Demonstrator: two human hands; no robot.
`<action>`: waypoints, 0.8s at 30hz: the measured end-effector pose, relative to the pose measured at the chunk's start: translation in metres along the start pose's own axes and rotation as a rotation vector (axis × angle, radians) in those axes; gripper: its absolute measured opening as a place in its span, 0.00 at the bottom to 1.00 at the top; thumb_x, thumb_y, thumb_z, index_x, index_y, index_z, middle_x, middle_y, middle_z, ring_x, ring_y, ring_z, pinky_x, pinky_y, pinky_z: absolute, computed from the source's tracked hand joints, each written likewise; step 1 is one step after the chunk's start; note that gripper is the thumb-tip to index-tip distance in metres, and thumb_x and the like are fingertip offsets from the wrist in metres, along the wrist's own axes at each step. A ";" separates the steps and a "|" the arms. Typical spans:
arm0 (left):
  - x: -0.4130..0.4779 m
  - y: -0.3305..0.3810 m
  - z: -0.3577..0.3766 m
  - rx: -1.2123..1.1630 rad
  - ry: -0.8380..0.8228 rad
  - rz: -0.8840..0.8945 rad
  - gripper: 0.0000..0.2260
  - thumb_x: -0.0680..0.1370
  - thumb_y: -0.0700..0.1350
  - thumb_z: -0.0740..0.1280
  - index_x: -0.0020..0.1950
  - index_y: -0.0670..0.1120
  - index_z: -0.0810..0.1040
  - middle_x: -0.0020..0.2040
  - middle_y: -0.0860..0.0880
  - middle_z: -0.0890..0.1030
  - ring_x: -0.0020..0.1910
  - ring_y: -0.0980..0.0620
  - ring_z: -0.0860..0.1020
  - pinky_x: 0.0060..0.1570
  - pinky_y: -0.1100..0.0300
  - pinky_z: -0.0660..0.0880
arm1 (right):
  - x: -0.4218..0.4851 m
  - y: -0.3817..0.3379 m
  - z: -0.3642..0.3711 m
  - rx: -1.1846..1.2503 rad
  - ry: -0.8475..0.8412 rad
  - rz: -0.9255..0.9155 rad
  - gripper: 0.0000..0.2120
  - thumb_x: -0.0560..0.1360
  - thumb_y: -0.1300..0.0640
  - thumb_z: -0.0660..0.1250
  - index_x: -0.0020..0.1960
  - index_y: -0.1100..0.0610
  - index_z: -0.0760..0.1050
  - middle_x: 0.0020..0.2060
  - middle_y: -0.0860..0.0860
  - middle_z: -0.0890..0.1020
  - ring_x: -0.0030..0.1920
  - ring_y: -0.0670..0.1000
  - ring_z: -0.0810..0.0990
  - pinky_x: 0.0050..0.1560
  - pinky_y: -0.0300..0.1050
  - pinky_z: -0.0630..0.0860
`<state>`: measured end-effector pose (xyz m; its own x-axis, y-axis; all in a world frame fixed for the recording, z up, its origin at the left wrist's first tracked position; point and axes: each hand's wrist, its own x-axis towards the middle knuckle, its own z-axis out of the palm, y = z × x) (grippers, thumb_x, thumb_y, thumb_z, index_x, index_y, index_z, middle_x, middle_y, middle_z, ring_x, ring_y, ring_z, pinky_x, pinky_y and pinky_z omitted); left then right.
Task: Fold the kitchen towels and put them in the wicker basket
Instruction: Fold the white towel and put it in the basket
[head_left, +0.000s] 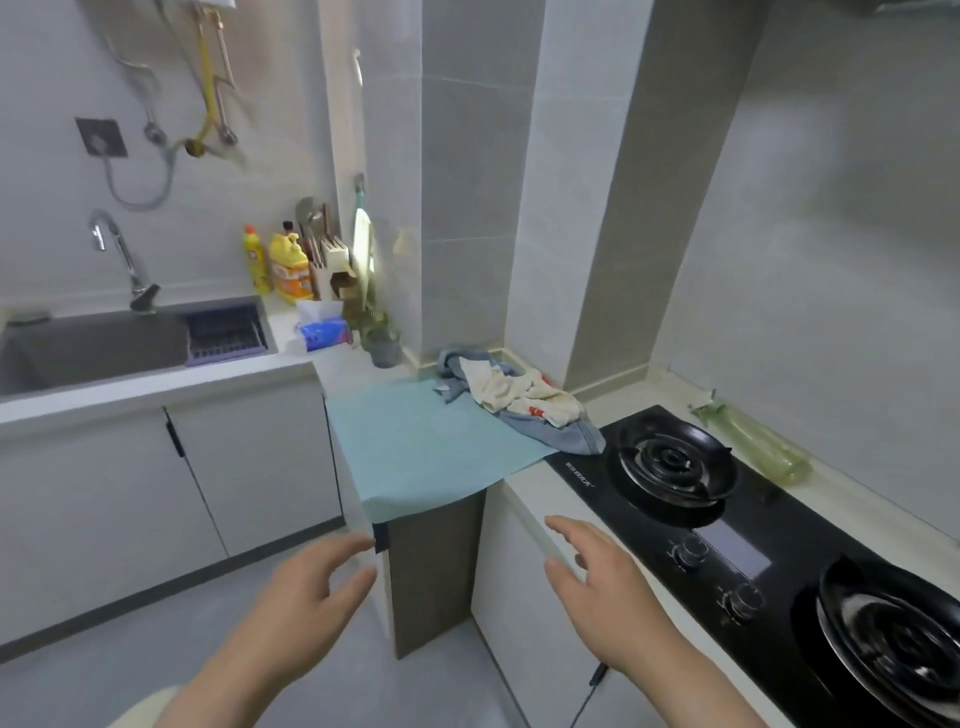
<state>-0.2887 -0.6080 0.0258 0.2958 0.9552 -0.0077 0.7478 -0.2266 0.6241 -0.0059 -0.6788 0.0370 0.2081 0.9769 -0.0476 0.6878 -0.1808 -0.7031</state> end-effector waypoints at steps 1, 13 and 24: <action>0.012 -0.004 -0.002 0.009 0.007 -0.024 0.16 0.80 0.54 0.62 0.68 0.58 0.72 0.68 0.60 0.72 0.67 0.60 0.70 0.64 0.63 0.67 | 0.015 0.001 0.004 0.006 -0.010 0.001 0.21 0.81 0.52 0.59 0.74 0.44 0.64 0.67 0.36 0.67 0.63 0.38 0.65 0.68 0.38 0.65; 0.181 -0.040 -0.014 -0.019 0.006 -0.108 0.15 0.80 0.56 0.61 0.67 0.60 0.72 0.64 0.63 0.74 0.57 0.62 0.75 0.59 0.60 0.73 | 0.204 -0.007 0.029 0.077 -0.095 0.007 0.20 0.81 0.52 0.60 0.73 0.44 0.65 0.63 0.35 0.66 0.66 0.41 0.67 0.68 0.37 0.65; 0.269 -0.020 -0.012 -0.016 -0.054 0.006 0.08 0.81 0.54 0.61 0.59 0.65 0.68 0.60 0.66 0.70 0.58 0.64 0.70 0.54 0.67 0.66 | 0.275 0.002 0.016 0.101 -0.036 0.064 0.21 0.81 0.51 0.60 0.74 0.45 0.64 0.63 0.35 0.66 0.69 0.43 0.66 0.71 0.42 0.64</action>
<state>-0.2306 -0.3441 0.0207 0.3324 0.9421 -0.0453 0.7366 -0.2293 0.6363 0.0415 -0.4081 0.0116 0.2235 0.9674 -0.1189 0.5997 -0.2327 -0.7656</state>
